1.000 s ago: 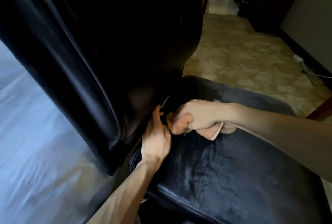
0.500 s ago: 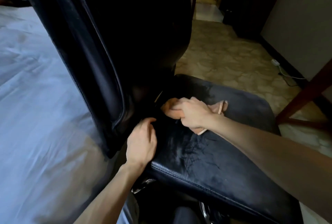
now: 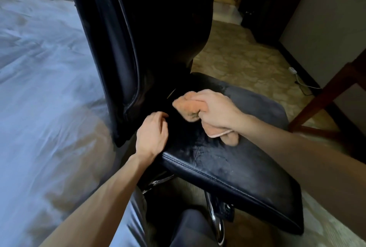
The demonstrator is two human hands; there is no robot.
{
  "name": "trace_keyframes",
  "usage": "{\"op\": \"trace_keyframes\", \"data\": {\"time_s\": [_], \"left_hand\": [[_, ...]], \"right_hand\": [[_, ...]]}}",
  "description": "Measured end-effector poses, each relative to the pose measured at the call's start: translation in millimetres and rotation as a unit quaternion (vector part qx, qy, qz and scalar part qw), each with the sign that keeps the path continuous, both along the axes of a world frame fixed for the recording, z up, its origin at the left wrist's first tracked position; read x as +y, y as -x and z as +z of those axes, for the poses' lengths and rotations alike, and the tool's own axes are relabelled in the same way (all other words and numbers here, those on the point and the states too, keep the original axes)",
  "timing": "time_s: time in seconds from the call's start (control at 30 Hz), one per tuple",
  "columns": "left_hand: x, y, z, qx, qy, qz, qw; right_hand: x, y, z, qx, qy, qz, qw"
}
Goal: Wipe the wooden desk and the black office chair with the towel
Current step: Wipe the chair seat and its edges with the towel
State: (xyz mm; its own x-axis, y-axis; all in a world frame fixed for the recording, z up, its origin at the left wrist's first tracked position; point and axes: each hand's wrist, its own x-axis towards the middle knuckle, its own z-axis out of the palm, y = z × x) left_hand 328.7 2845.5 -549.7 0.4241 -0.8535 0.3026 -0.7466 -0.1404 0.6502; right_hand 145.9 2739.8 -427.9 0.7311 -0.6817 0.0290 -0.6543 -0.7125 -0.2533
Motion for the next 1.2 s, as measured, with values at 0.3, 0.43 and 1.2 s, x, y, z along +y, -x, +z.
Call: {"op": "trace_keyframes", "data": {"time_s": [0.3,0.43,1.2], "left_hand": [[3,-2,1,-0.016,0.030,0.004,0.999],[1,-3,0,-0.015,0.019,0.015,1.000],[6,7,0,-0.152,0.018,0.023,0.988]], "right_hand": [[62,44,-49,0.132,-0.042,0.199,0.970],[78,64,-5,0.156,-0.086,0.149,0.973],[100,141,-40,0.175,0.067,0.206,0.960]]}}
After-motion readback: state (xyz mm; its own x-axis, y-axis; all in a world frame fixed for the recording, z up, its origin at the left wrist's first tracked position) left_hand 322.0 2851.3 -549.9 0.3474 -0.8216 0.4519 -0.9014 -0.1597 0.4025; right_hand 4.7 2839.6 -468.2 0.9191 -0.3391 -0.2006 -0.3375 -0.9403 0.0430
